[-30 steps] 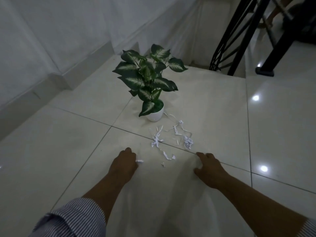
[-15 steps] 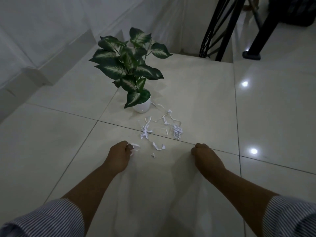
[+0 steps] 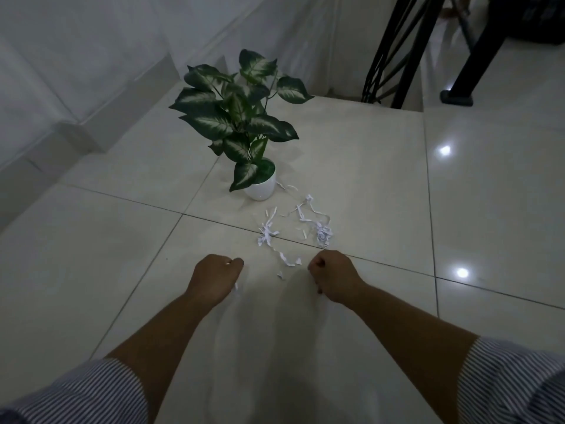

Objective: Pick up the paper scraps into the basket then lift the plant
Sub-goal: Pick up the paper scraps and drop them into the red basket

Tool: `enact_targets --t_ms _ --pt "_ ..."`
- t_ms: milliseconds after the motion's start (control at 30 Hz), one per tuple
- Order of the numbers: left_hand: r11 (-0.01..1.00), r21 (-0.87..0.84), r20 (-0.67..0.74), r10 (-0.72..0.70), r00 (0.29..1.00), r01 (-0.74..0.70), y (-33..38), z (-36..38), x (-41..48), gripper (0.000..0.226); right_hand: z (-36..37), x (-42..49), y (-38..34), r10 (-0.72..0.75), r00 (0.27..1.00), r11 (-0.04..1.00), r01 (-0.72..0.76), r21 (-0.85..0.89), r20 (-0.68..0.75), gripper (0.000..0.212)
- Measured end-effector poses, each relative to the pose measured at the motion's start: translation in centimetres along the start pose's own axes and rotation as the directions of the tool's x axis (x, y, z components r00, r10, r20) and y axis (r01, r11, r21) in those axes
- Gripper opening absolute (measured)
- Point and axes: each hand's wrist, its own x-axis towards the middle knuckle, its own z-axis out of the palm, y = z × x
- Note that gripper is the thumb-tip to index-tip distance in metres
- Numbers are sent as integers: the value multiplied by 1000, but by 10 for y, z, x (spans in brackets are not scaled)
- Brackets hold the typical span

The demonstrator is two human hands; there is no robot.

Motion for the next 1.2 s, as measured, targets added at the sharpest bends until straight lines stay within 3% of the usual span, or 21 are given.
enact_targets --t_ms 167,267,333,533,633,733,833,933,1033,1100,1200 --pt "961 -247 -2 -124 992 120 -20 -8 4 36 17 19 -35 -47 997 986 56 156 -65 20" --pt "835 -502 89 -213 973 228 -22 -12 1 29 28 28 -45 -103 990 987 113 116 -95 31" --pt "768 -581 136 -234 963 269 -23 -17 -2 22 38 33 -49 -129 990 989 132 60 -56 38" --pt "846 -458 164 -222 961 274 -34 -31 -9 30 57 49 -63 -366 930 904 349 -248 -23 54" --pt "883 -389 173 -210 962 263 -44 -38 -9 41 62 51 -62 -424 883 746 466 -475 200 68" --pt "900 -366 155 -193 969 238 -48 -45 -5 43 64 44 -59 -462 854 606 502 -617 240 55" --pt "918 -334 151 -172 973 214 -52 -46 -6 43 58 43 -59 -494 838 573 514 -638 232 32" --pt "940 -287 154 -144 978 183 -51 -44 -5 47 43 49 -57 -436 881 738 467 -487 183 25" --pt "949 -264 158 -136 978 174 -51 -40 -3 49 15 50 -60 -297 955 950 294 -103 -17 19" --pt "956 -240 175 -128 976 168 -49 -35 -3 47 -11 46 -60 -195 981 974 195 113 -11 16" --pt "970 -201 181 -98 979 134 -39 -29 -3 43 -45 36 -62 -134 986 921 86 379 101 16"
